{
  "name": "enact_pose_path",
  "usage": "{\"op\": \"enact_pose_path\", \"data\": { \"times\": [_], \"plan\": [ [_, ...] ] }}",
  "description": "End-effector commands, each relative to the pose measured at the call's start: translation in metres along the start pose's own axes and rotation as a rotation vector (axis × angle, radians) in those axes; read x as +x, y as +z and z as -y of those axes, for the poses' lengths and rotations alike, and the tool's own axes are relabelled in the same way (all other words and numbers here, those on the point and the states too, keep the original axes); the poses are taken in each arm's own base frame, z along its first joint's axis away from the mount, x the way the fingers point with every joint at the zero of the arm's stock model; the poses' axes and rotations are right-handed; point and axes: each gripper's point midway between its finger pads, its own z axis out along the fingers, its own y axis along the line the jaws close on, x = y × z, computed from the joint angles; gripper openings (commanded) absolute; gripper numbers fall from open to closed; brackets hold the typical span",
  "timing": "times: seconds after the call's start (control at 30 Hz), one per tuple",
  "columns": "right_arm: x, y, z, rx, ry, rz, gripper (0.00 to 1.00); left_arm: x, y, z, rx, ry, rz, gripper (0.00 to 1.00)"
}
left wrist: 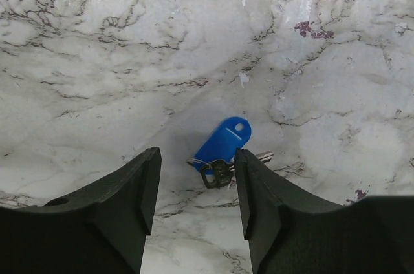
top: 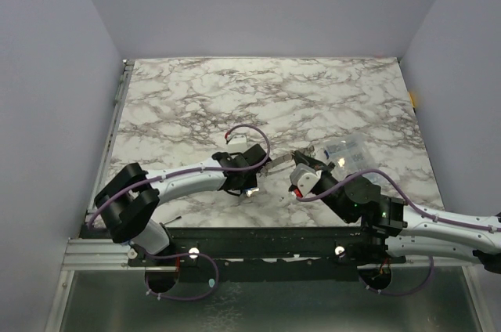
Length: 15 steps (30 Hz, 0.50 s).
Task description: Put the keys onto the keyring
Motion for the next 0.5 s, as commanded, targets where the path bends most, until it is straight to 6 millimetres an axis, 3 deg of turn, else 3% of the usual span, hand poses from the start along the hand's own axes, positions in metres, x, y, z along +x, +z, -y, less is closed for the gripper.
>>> {"op": "enact_pose_path", "data": {
  "times": [0.0, 0.3, 0.47],
  "plan": [
    [-0.015, -0.002, 0.009, 0.004, 0.048, 0.047, 0.01, 0.002, 0.008, 0.007, -0.048, 0.027, 0.018, 0.54],
    [-0.014, -0.001, 0.005, -0.012, 0.050, 0.041, 0.01, 0.014, 0.026, -0.002, -0.126, 0.090, 0.006, 0.41],
    [-0.013, 0.000, 0.001, -0.023, 0.042, 0.032, 0.01, 0.019, 0.032, -0.006, -0.148, 0.109, -0.004, 0.24]
  ]
}}
